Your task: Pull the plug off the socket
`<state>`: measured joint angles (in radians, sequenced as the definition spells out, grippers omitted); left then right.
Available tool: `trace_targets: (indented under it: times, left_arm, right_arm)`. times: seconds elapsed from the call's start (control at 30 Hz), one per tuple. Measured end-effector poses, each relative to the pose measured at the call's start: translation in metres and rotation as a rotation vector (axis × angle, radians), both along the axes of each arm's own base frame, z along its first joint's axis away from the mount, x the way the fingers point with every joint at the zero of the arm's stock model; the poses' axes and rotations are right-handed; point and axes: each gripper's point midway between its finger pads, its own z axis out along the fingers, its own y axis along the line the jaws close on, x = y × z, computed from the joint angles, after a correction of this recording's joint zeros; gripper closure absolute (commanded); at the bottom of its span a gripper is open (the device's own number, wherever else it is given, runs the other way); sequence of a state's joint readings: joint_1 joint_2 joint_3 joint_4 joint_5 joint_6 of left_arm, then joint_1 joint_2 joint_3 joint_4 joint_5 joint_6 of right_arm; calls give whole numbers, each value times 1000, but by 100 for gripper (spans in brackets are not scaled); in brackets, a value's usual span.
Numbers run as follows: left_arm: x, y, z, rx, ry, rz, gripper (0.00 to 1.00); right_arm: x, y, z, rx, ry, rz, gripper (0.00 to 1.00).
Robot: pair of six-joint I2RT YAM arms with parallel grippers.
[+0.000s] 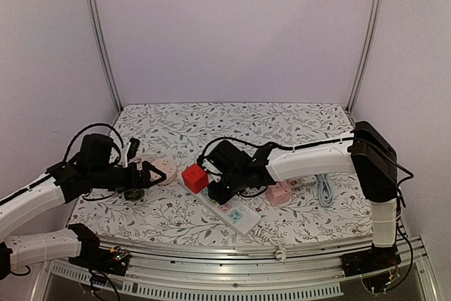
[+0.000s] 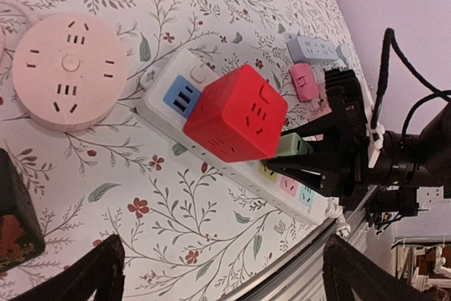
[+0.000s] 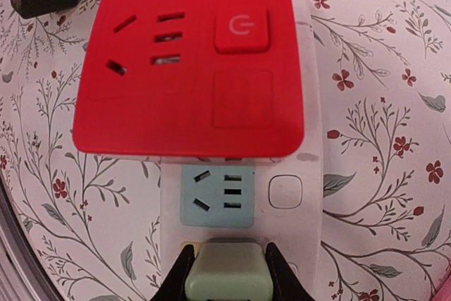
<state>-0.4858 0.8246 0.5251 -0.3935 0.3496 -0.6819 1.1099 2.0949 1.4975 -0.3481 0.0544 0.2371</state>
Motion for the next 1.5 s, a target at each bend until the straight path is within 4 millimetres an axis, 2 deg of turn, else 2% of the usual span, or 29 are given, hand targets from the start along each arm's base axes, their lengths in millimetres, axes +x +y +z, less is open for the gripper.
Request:
trace_targets:
  times: [0.13,0.33,0.5,0.67,0.7,0.97,1.2,1.4,1.5]
  left_arm:
    - [-6,-10,-3,50,-44,-58,5]
    - [-15,-31,0,104,-138,-138,4]
    - [-11,-40,-15,171,-148,-148,4]
    - [-15,-50,-39,260,-137,-184,3]
    - [-15,-52,-41,267,-139,-190,3]
    - [-6,-71,-45,285,-168,-227,2]
    - [-7,-85,-55,321,-164,-278,4]
    - [-5,-90,-53,335,-189,-281,8]
    - [-6,-92,-60,356,-185,-291,13]
  right_arm:
    - [-19,-9,1,5,36,56,91]
    - [-47,-10,1,30,61,120,90]
    - [-65,-11,0,36,73,152,89]
    - [-69,-12,0,49,75,145,76]
    - [-68,-12,0,50,76,142,71]
    - [-65,-12,7,70,79,97,47]
    - [-63,-11,16,94,77,73,47]
    - [-65,-19,14,90,86,55,52]
    - [-65,-23,13,82,82,41,55]
